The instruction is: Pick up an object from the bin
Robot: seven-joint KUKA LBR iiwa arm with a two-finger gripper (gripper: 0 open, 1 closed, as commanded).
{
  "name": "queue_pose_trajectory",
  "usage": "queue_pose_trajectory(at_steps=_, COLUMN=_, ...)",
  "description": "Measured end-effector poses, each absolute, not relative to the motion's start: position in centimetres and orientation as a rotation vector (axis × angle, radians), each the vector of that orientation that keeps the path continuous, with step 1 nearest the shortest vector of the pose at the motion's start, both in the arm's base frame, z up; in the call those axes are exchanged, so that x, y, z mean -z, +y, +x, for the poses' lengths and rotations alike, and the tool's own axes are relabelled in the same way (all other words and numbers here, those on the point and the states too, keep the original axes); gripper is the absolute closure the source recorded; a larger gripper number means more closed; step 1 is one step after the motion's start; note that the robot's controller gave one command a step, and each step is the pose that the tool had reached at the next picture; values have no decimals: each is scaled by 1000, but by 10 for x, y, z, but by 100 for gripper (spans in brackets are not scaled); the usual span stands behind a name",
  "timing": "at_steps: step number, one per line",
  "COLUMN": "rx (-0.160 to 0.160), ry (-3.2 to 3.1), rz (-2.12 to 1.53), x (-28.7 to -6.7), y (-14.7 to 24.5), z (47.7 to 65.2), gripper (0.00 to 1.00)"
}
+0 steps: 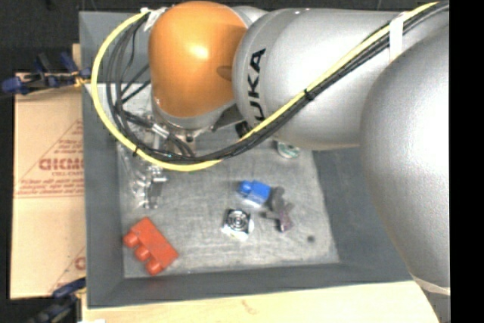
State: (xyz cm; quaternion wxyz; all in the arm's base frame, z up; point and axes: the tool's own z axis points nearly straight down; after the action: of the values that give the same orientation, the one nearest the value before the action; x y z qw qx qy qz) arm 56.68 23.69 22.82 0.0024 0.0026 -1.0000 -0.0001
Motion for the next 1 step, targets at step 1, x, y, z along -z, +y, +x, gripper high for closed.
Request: queue_pose_trajectory(at_steps=1, rx=0, ry=-2999, rz=924, x=-111, y=200, z=543, gripper=0)
